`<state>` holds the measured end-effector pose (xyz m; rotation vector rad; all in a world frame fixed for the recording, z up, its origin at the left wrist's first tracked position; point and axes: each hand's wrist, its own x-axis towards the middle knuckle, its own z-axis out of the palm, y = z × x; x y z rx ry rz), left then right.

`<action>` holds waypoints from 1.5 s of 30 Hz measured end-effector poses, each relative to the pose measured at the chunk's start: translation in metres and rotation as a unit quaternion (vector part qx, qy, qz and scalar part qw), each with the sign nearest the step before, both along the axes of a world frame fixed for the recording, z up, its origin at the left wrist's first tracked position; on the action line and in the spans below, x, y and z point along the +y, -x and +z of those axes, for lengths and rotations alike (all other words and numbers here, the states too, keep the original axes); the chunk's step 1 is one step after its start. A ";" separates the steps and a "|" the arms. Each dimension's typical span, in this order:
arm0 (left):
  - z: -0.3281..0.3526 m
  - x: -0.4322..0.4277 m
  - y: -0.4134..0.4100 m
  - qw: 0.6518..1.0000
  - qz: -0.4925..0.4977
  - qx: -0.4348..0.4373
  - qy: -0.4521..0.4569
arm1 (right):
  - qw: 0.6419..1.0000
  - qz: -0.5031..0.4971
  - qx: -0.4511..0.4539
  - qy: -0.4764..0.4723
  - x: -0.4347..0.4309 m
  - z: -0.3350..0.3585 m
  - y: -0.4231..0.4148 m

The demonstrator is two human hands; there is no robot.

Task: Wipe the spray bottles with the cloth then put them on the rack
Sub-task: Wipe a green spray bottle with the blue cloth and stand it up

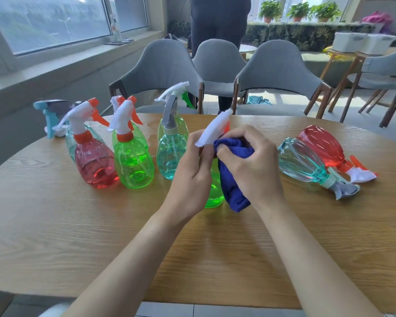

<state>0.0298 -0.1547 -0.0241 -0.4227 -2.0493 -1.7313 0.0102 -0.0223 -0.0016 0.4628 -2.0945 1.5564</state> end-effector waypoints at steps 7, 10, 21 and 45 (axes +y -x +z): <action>-0.001 -0.001 -0.003 1.000 0.006 -0.017 -0.009 | 0.997 -0.056 -0.004 0.051 -0.009 0.000 0.000; -0.001 -0.002 -0.003 1.000 0.011 -0.008 0.003 | 0.999 -0.038 -0.005 0.032 -0.008 0.001 -0.003; -0.005 -0.003 0.006 0.999 0.027 0.001 -0.025 | 0.995 -0.073 -0.008 0.060 -0.007 -0.005 -0.001; -0.009 -0.002 0.008 1.000 -0.017 -0.017 0.009 | 0.962 -0.125 -0.035 0.241 0.008 -0.010 0.018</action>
